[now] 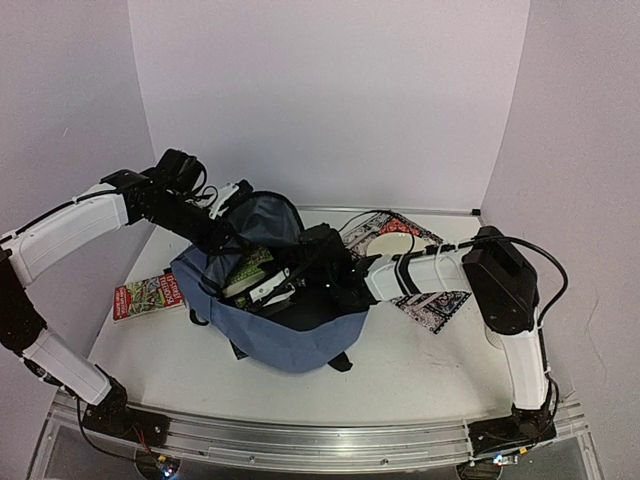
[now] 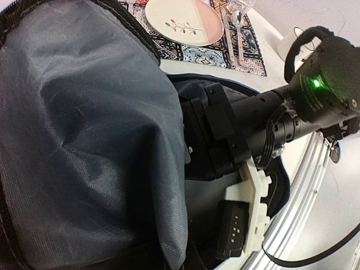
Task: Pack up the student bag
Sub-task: Place the book in the largest pocket of the bag.
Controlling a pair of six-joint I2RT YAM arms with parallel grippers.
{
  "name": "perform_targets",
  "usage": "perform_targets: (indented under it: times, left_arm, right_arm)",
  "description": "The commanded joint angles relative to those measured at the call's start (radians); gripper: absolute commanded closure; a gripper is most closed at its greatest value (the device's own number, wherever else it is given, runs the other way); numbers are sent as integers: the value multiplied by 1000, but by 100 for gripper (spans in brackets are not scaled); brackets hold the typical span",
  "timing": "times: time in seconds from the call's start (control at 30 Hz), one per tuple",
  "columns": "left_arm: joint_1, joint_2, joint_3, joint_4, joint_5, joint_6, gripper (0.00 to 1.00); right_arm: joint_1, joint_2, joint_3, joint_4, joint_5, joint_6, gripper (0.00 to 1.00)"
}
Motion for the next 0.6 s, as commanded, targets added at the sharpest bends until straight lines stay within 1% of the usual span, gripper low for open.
perform_targets:
  times: [0.0,0.07,0.13,0.23,0.27,0.37,0.47,0.57]
  left_arm:
    - [-18,-59,58,26,-15,7,100]
    - [-18,-57,57,25,-45,2,100]
    - [-18,-52,57,27,-59,2,100]
    - [-18,-39,58,27,-70,7,100]
    - [-18,-35,59,28,-76,9,100]
    - [-18,-25,61,31,-116,14,100]
    - [-18,-19,57,42,-161,15,100]
    - [-18,-2,56,65,-180,17,100]
  right_arm:
    - [10,-68,3,105,-1,72,73]
    - [14,-120,-42,92,5,113,65]
    - [23,-171,-76,51,12,144,51]
    - [30,-252,-92,-55,-3,212,36]
    - [31,-277,-96,-82,-5,238,33]
    - [33,-344,-107,-177,10,332,30]
    - [33,-419,-113,-273,21,456,28]
    - [33,-487,-130,-324,52,596,25]
